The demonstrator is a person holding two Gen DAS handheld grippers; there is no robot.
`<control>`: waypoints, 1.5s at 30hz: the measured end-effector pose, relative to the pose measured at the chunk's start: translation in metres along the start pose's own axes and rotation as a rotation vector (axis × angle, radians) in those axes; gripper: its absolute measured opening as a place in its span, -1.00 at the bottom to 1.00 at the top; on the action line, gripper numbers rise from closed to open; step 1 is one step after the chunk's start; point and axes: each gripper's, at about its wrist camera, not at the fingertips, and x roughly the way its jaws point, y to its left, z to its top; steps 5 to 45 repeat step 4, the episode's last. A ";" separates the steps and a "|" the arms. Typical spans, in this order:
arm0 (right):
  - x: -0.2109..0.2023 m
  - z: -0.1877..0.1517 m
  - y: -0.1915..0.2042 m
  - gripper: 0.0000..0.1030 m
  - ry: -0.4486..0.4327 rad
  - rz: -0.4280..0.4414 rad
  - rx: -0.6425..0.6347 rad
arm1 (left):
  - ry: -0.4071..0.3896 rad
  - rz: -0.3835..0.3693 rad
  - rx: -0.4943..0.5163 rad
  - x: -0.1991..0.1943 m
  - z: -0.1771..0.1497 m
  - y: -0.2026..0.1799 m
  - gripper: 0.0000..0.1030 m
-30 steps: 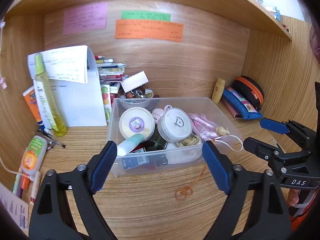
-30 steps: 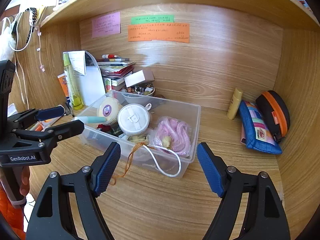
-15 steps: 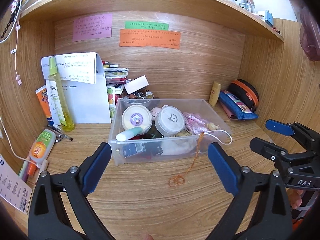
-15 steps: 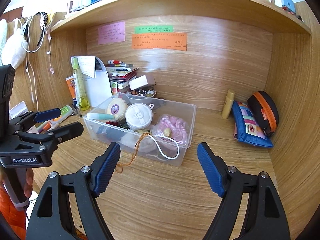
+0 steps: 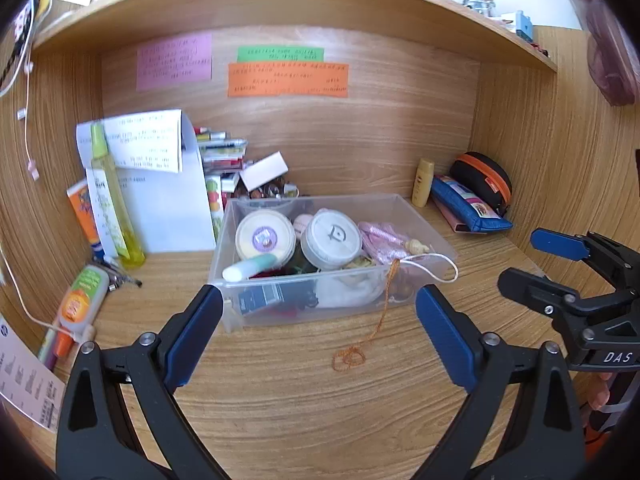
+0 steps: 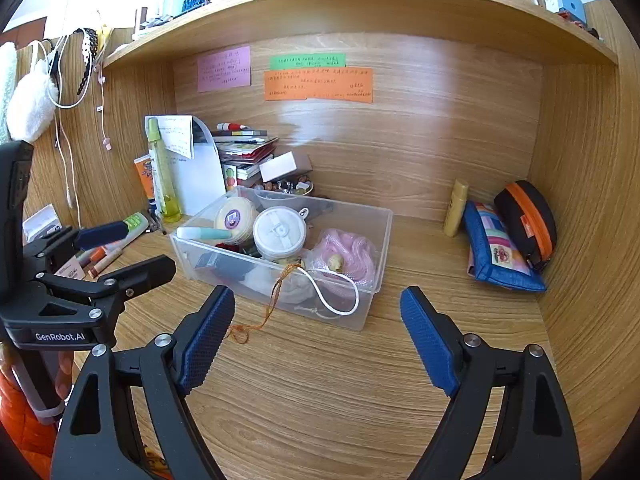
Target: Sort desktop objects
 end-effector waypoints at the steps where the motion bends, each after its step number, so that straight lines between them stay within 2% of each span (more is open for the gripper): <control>1: 0.001 0.000 0.000 0.61 0.002 0.001 0.000 | -0.006 0.000 0.004 0.000 0.001 -0.001 0.91; 45: 0.004 -0.001 0.001 0.61 0.010 0.007 -0.002 | 0.002 0.003 -0.001 0.001 0.002 -0.001 0.91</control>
